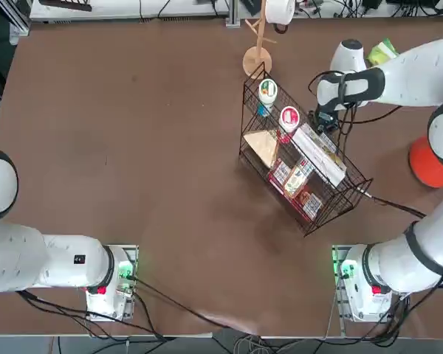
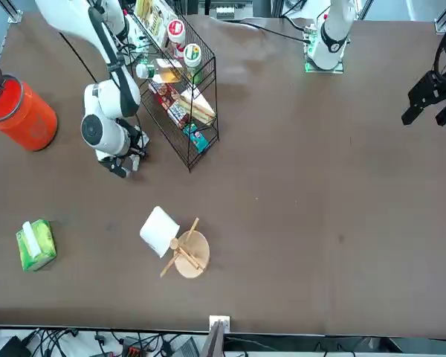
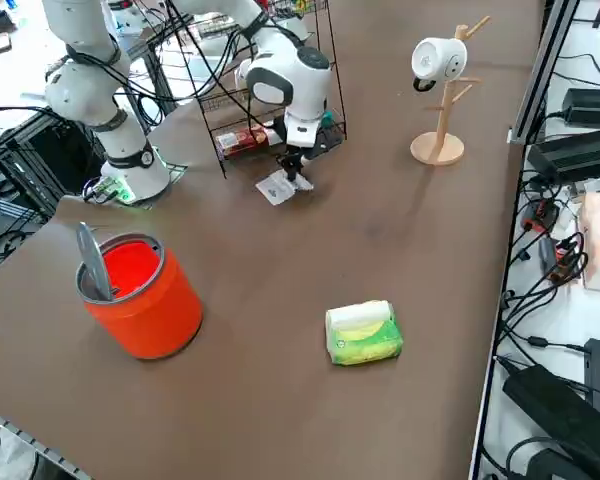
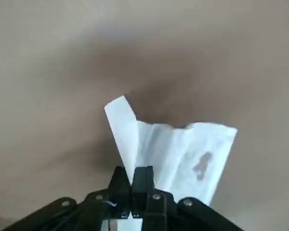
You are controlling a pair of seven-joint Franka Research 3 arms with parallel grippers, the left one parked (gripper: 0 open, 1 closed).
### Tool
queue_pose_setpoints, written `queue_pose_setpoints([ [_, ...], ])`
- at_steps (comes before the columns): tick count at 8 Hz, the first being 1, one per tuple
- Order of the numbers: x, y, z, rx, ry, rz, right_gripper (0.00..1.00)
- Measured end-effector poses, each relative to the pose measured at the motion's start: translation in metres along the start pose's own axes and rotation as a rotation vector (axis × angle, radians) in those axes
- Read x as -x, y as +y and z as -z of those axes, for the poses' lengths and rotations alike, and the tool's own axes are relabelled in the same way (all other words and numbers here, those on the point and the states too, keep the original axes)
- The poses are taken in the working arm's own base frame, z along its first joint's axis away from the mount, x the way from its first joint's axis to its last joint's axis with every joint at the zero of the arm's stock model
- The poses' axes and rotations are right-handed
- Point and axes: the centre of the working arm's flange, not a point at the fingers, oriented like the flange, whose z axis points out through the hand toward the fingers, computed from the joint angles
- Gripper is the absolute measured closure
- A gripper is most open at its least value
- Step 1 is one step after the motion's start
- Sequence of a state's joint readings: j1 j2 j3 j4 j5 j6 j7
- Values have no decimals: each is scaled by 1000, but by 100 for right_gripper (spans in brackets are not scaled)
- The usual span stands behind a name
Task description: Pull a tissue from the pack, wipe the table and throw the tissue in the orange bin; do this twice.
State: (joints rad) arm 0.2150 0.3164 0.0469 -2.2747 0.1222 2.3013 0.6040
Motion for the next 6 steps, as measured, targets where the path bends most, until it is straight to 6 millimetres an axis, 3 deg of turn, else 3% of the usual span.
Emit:
queue_pose_setpoints([
  [4,-5,31,-6,54,-83,-3,98],
  [6,-9,61,15,97,-111,40,98],
])
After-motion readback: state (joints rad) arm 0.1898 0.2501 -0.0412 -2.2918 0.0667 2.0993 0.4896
